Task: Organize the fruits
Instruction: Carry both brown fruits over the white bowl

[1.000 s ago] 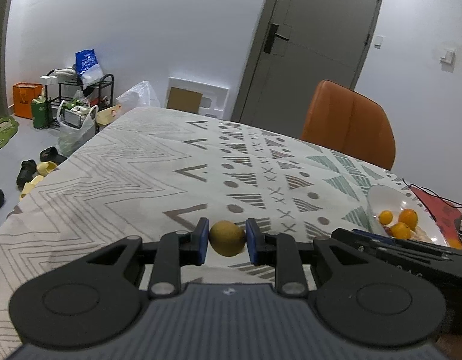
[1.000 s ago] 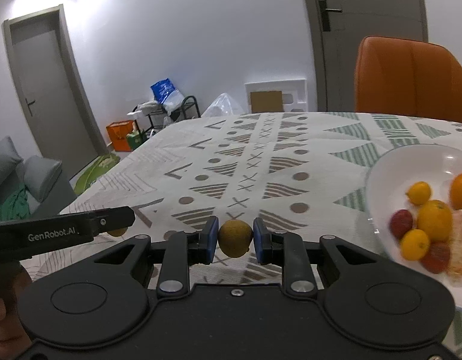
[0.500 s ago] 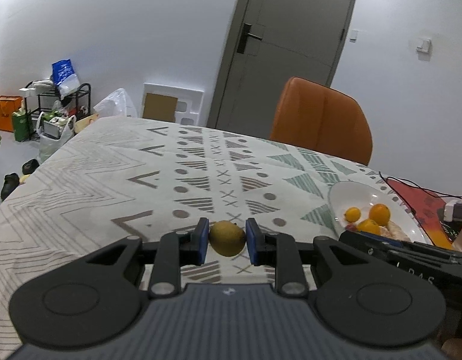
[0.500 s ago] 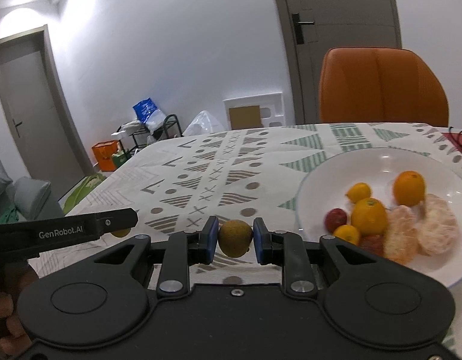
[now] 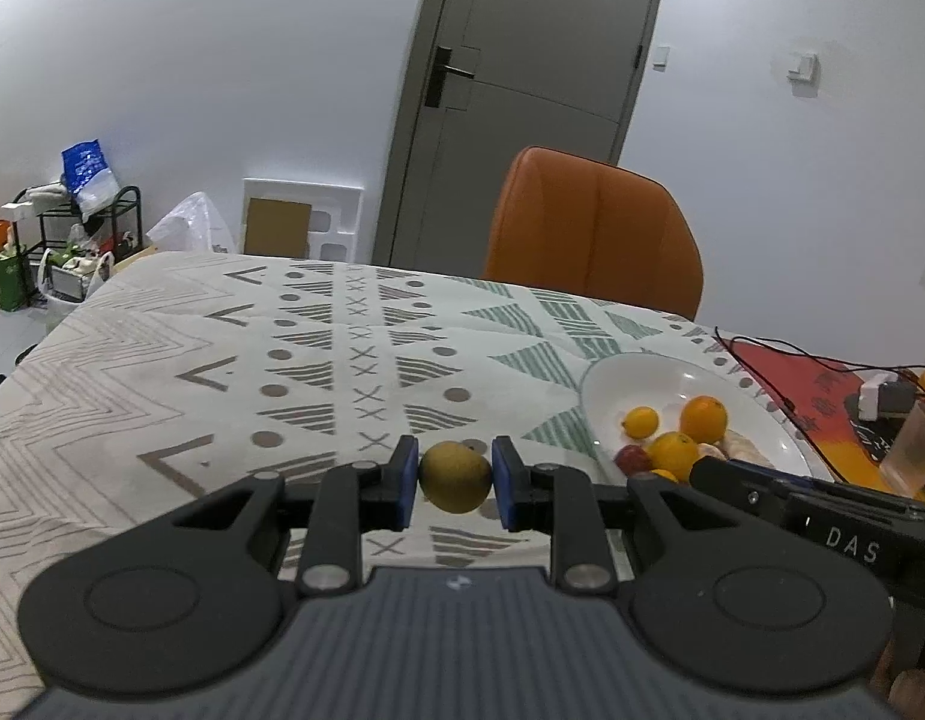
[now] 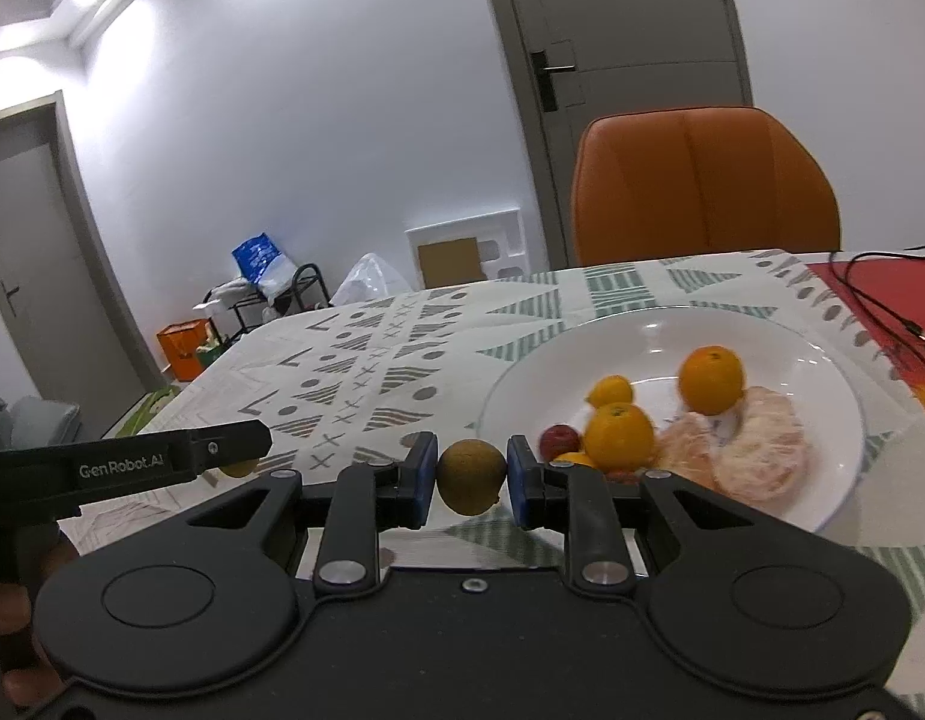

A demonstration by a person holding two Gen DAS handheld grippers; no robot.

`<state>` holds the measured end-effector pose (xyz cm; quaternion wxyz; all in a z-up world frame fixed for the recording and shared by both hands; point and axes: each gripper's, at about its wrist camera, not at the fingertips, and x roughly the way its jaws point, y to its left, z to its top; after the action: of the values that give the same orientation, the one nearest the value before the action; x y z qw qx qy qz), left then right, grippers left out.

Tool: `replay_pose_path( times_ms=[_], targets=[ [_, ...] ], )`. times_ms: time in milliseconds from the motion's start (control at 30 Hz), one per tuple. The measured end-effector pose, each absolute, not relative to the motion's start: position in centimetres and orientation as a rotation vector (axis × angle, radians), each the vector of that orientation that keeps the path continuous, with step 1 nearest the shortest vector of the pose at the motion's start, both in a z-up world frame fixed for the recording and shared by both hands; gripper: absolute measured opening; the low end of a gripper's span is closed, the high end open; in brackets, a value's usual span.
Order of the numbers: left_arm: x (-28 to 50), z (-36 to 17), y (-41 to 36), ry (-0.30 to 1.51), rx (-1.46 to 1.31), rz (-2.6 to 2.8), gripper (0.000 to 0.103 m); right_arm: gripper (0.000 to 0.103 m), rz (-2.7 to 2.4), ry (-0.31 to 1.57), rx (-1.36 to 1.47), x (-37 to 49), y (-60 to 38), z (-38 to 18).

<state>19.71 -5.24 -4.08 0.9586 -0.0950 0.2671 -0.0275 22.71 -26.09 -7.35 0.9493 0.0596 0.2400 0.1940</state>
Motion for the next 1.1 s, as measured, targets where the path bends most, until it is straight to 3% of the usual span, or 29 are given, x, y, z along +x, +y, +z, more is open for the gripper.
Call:
replay_pose_path(
  times_ms=[967, 1100],
  targets=[
    [21.9, -4.5, -11.6, 0.564, -0.128, -0.173, 0.025, 0.023, 0.262, 0.498, 0.194, 23.0, -33.3, -8.8],
    [22.3, -4.6, -12.4, 0.566, -0.136, -0.198, 0.025, 0.029, 0.242, 0.495, 0.201, 22.9, -34.2, -9.0]
  ],
)
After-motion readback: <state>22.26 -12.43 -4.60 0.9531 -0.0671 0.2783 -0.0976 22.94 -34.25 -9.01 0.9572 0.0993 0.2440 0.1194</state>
